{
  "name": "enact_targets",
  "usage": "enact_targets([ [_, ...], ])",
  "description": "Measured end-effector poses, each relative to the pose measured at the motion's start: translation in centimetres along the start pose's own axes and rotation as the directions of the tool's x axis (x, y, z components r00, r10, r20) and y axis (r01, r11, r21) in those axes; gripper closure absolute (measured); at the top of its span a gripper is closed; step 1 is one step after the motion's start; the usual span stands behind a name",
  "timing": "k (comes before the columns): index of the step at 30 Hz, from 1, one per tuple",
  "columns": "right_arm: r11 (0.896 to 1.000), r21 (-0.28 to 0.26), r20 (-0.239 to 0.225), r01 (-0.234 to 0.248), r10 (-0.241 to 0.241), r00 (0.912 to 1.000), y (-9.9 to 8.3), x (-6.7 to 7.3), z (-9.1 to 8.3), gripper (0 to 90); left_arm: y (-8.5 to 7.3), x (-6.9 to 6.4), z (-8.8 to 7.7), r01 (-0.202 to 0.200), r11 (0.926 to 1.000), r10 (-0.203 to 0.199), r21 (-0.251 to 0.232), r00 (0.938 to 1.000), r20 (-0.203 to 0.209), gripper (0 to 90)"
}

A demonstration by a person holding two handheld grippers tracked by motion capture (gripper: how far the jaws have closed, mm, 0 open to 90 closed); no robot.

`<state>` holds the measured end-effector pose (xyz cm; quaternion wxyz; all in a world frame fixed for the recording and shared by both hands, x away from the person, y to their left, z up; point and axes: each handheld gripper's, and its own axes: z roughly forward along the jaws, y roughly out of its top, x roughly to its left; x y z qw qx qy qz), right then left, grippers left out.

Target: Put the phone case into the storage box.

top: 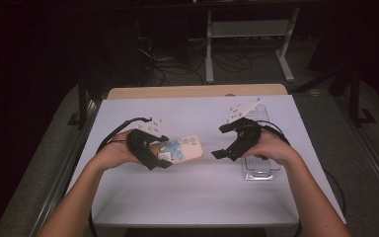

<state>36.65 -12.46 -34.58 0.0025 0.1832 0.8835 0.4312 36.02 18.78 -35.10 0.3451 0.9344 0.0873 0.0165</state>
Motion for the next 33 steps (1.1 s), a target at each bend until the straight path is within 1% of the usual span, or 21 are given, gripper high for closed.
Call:
enact_targets([
  [2,1.000,0.008,0.002,0.019,-0.019,0.9998,0.2,-0.1,0.2,0.0,0.2,0.0,0.1,-0.007,1.0000,0.007,0.005,0.9999,0.008,11.2],
  [4,1.000,0.005,-0.008,0.019,-0.019,0.9998,0.4,-0.1,0.3,0.0,0.4,0.0,0.2,-0.020,0.9997,0.020,0.013,0.9997,0.013,11.2],
  [5,0.999,0.009,-0.005,0.044,-0.044,0.9990,0.5,-0.2,0.5,0.0,0.5,0.0,0.3,-0.023,0.9996,0.022,0.015,0.9996,0.017,11.2],
  [6,0.999,0.014,-0.012,0.038,-0.037,0.9992,0.7,-0.1,0.5,0.0,0.6,0.0,0.3,-0.029,0.9994,0.029,0.019,0.9994,0.019,11.2],
  [7,0.998,0.019,-0.011,0.056,-0.056,0.9984,0.8,-0.2,0.6,0.0,0.7,0.0,0.4,-0.029,0.9993,0.029,0.021,0.9993,0.023,11.2],
  [8,0.999,0.019,-0.021,0.050,-0.049,0.9986,0.9,-0.1,0.8,0.0,0.8,0.0,0.4,-0.033,0.9990,0.032,0.030,0.9991,0.026,11.2],
  [9,0.997,0.025,-0.022,0.073,-0.072,0.9971,1.0,-0.2,0.9,0.0,0.8,0.1,0.5,-0.037,0.9988,0.036,0.033,0.9990,0.028,11.2],
  [10,0.997,0.027,-0.027,0.067,-0.067,0.9974,1.2,-0.1,1.0,0.0,0.9,0.1,0.5,-0.039,0.9987,0.038,0.032,0.9987,0.033,11.2],
  [12,0.996,0.027,-0.035,0.083,-0.082,0.9960,1.4,-0.1,1.3,0.0,1.1,0.1,0.7,-0.053,0.9976,0.051,0.044,0.9977,0.045,11.2],
  [13,0.996,0.025,-0.040,0.080,-0.079,0.9960,1.5,0.0,1.4,0.0,1.2,0.1,0.7,-0.059,0.9971,0.057,0.048,0.9973,0.047,11.2],
  [14,0.995,0.029,-0.039,0.094,-0.093,0.9949,1.6,-0.1,1.5,0.0,1.3,0.1,0.8,-0.062,0.9966,0.059,0.055,0.9969,0.053,11.2],
  [18,0.995,0.033,-0.059,0.094,-0.092,0.9940,2.0,0.1,2.1,0.0,1.9,0.0,1.1,-0.088,0.9936,0.083,0.071,0.9944,0.066,11.2],
  [19,0.993,0.038,-0.055,0.110,-0.108,0.9926,2.1,0.1,2.2,0.0,2.1,0.0,1.1,-0.091,0.9931,0.086,0.074,0.9937,0.071,11.2],
  [20,0.992,0.039,-0.058,0.120,-0.118,0.9913,2.2,0.1,2.4,0.0,2.2,0.1,1.2,-0.104,0.9912,0.098,0.082,0.9926,0.071,11.2],
  [21,0.992,0.039,-0.063,0.122,-0.120,0.9908,2.2,0.2,2.5,0.0,2.4,0.0,1.3,-0.107,0.9908,0.100,0.083,0.9919,0.078,11.2],
  [23,0.991,0.042,-0.071,0.128,-0.125,0.9896,2.4,0.3,2.7,0.0,2.7,0.2,1.3,-0.134,0.9858,0.126,0.101,0.9885,0.084,11.2],
  [28,0.990,0.045,-0.093,0.134,-0.129,0.9872,2.4,0.6,3.1,0.0,3.3,0.0,1.8,-0.146,0.9827,0.135,0.114,0.9857,0.101,11.2],
  [29,0.989,0.047,-0.095,0.137,-0.132,0.9866,2.4,0.6,3.2,0.0,3.4,0.0,1.8,-0.165,0.9787,0.153,0.122,0.9829,0.103,11.2],
  [31,0.988,0.054,-0.102,0.148,-0.142,0.9847,2.4,0.7,3.4,0.0,3.6,-0.1,2.0,-0.157,0.9806,0.145,0.118,0.9840,0.104,11.2],
  [32,0.986,0.053,-0.100,0.155,-0.149,0.9837,2.4,0.7,3.5,0.0,3.8,0.0,2.0,-0.181,0.9744,0.167,0.133,0.9800,0.107,11.2],
  [33,0.986,0.059,-0.102,0.156,-0.150,0.9835,2.4,0.8,3.6,0.0,3.9,-0.2,2.1,-0.163,0.9792,0.151,0.120,0.9828,0.107,11.2],
])
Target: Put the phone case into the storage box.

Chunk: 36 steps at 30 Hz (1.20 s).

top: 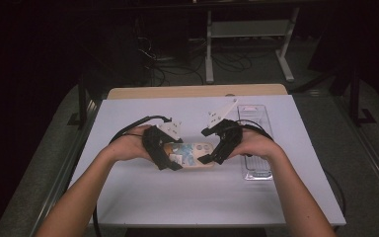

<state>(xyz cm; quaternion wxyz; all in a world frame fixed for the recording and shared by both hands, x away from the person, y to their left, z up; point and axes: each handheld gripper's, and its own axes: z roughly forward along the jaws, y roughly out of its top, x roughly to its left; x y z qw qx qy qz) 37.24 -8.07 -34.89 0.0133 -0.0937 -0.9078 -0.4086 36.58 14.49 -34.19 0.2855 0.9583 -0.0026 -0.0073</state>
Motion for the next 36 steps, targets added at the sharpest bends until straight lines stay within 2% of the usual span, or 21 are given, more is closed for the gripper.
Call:
enact_targets([
  [3,1.000,0.006,-0.006,0.021,-0.021,0.9998,0.0,0.1,0.4,0.0,0.4,-0.1,0.1,-0.011,0.9999,0.011,0.005,0.9999,0.005,11.2],
  [4,0.999,0.005,-0.012,0.041,-0.041,0.9991,0.1,0.0,0.5,0.0,0.5,-0.2,0.2,0.007,0.9999,-0.007,-0.012,0.9999,0.009,11.2],
  [6,0.999,0.012,-0.010,0.046,-0.046,0.9989,0.0,0.1,0.8,0.0,0.7,-0.2,0.2,-0.011,0.9999,0.011,-0.001,0.9999,0.010,11.2],
  [7,0.998,0.017,-0.011,0.057,-0.057,0.9983,0.0,0.1,0.9,0.0,0.7,-0.3,0.3,0.000,1.0000,0.000,-0.006,0.9999,0.012,11.2],
  [10,0.998,0.032,-0.020,0.060,-0.059,0.9980,0.0,0.2,1.2,0.0,0.9,-0.3,0.4,-0.011,0.9999,0.011,0.003,0.9999,0.008,11.2],
  [11,0.997,0.040,-0.020,0.065,-0.065,0.9977,-0.1,0.2,1.3,0.0,1.0,-0.2,0.3,-0.032,0.9994,0.032,0.014,0.9995,0.009,11.2],
  [18,0.993,0.083,-0.026,0.080,-0.078,0.9966,-0.2,0.5,2.2,0.0,1.1,-0.1,0.4,-0.040,0.9991,0.040,0.012,0.9992,0.002,11.2],
  [20,0.992,0.096,-0.027,0.086,-0.083,0.9962,-0.1,0.6,2.4,0.0,1.1,-0.2,0.4,-0.025,0.9997,0.025,0.007,0.9997,0.006,11.2],
  [21,0.991,0.099,-0.028,0.092,-0.089,0.9956,-0.1,0.6,2.5,0.0,1.1,-0.1,0.4,-0.038,0.9991,0.038,0.019,0.9993,0.005,11.2],
  [27,0.988,0.119,-0.029,0.096,-0.093,0.9953,-0.1,0.7,2.9,0.0,1.1,-0.2,0.4,-0.032,0.9993,0.032,0.020,0.9995,0.005,11.2],
  [28,0.988,0.122,-0.030,0.097,-0.094,0.9951,-0.2,0.7,3.0,0.0,1.1,-0.2,0.5,-0.020,0.9997,0.020,0.011,0.9998,0.004,11.2],
  [32,0.986,0.133,-0.035,0.104,-0.101,0.9943,-0.2,0.8,3.1,0.0,1.1,-0.2,0.5,-0.023,0.9996,0.023,0.014,0.9997,0.004,11.2],
  [34,0.985,0.132,-0.029,0.110,-0.107,0.9939,-0.2,0.9,3.1,4.5,1.1,-0.2,0.6,-0.013,0.9998,0.013,0.016,0.9999,0.008,11.2],
  [36,0.983,0.139,-0.021,0.116,-0.115,0.9932,-0.2,0.9,3.1,5.1,1.1,-0.2,0.6,-0.017,0.9997,0.017,0.017,0.9998,0.007,11.2],
])
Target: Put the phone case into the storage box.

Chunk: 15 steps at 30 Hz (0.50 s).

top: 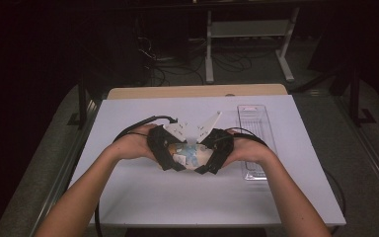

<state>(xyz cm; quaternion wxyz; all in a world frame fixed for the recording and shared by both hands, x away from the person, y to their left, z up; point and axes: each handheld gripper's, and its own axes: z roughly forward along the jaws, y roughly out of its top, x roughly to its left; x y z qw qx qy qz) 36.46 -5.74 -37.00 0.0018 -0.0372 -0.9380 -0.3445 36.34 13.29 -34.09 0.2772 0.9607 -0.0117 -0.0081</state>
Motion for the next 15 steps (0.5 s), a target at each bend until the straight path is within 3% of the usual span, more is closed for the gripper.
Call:
enact_targets([
  [15,1.000,0.013,0.003,0.006,-0.006,1.0000,0.11,0.02,0.07,7.2,-0.01,0.09,-0.01,-0.013,0.9998,0.013,0.018,0.9999,-0.002,11.2],
])
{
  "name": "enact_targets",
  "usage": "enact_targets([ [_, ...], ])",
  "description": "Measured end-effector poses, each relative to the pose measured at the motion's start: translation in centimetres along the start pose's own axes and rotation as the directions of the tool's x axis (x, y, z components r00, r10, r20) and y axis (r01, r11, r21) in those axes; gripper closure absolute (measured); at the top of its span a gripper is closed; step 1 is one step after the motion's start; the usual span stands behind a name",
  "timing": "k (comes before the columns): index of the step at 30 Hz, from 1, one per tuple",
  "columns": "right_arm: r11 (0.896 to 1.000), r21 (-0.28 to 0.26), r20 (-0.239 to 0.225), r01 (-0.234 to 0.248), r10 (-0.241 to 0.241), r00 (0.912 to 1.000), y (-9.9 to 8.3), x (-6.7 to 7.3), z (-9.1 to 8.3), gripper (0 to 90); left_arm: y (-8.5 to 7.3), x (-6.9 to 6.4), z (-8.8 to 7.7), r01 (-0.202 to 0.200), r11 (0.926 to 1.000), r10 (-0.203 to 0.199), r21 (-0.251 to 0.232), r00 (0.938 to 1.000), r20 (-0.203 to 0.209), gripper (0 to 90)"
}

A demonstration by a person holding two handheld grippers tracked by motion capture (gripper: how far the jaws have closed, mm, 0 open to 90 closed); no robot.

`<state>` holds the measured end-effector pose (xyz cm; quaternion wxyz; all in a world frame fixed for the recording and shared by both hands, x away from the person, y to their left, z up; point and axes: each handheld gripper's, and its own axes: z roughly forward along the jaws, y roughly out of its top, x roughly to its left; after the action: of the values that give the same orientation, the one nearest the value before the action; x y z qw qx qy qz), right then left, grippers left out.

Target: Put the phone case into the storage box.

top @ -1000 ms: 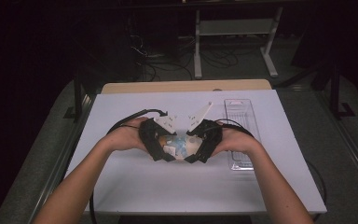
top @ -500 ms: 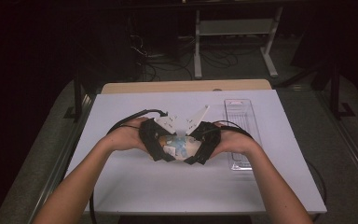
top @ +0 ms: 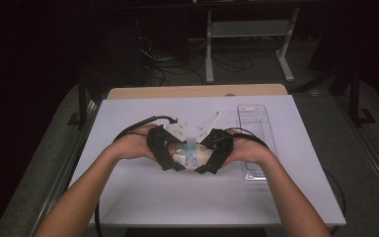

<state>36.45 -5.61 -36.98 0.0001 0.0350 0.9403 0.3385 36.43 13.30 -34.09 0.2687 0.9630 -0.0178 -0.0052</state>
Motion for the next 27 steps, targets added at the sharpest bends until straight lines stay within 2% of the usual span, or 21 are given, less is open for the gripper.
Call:
enact_targets([
  [11,1.000,0.006,-0.007,0.000,0.000,1.0000,-0.1,-0.1,0.2,9.1,0.0,0.1,0.2,0.001,1.0000,-0.001,0.007,1.0000,-0.002,11.1],
  [14,1.000,0.000,-0.017,-0.009,0.009,0.9998,-0.1,-0.1,0.2,9.5,-0.1,0.0,0.3,0.020,0.9998,-0.020,0.001,0.9998,0.005,11.0],
  [15,1.000,-0.001,-0.017,-0.009,0.009,0.9998,-0.1,-0.1,0.2,9.6,-0.1,0.0,0.3,0.017,0.9999,-0.017,0.000,0.9998,0.004,10.9],
  [16,1.000,-0.001,-0.017,-0.011,0.011,0.9998,-0.1,-0.1,0.2,9.7,-0.1,0.1,0.2,-0.011,0.9999,0.011,0.011,0.9999,-0.005,10.9],
  [18,1.000,-0.004,-0.017,-0.014,0.014,0.9998,-0.1,-0.1,0.1,10.0,-0.1,0.0,0.2,-0.004,1.0000,0.004,0.008,0.9999,-0.011,10.4],
  [21,1.000,0.002,-0.007,-0.017,0.017,0.9998,-0.1,-0.1,0.1,10.1,0.0,0.1,0.1,0.001,1.0000,-0.001,-0.005,0.9999,-0.013,4.7],
  [22,1.000,0.005,-0.008,-0.018,0.019,0.9998,-0.1,-0.2,0.1,10.1,0.0,0.0,0.0,0.015,0.9997,-0.016,-0.020,0.9998,-0.014,3.1],
  [24,1.000,0.010,-0.005,-0.028,0.028,0.9996,-0.2,-0.3,0.2,10.1,0.0,0.0,-0.3,0.015,0.9993,-0.016,-0.034,0.9995,-0.027,2.5],
  [27,0.999,0.008,0.003,-0.033,0.033,0.9994,-0.3,-0.3,0.1,10.1,-0.2,0.0,-0.8,0.037,0.9977,-0.039,-0.058,0.9983,-0.043,1.5],
])
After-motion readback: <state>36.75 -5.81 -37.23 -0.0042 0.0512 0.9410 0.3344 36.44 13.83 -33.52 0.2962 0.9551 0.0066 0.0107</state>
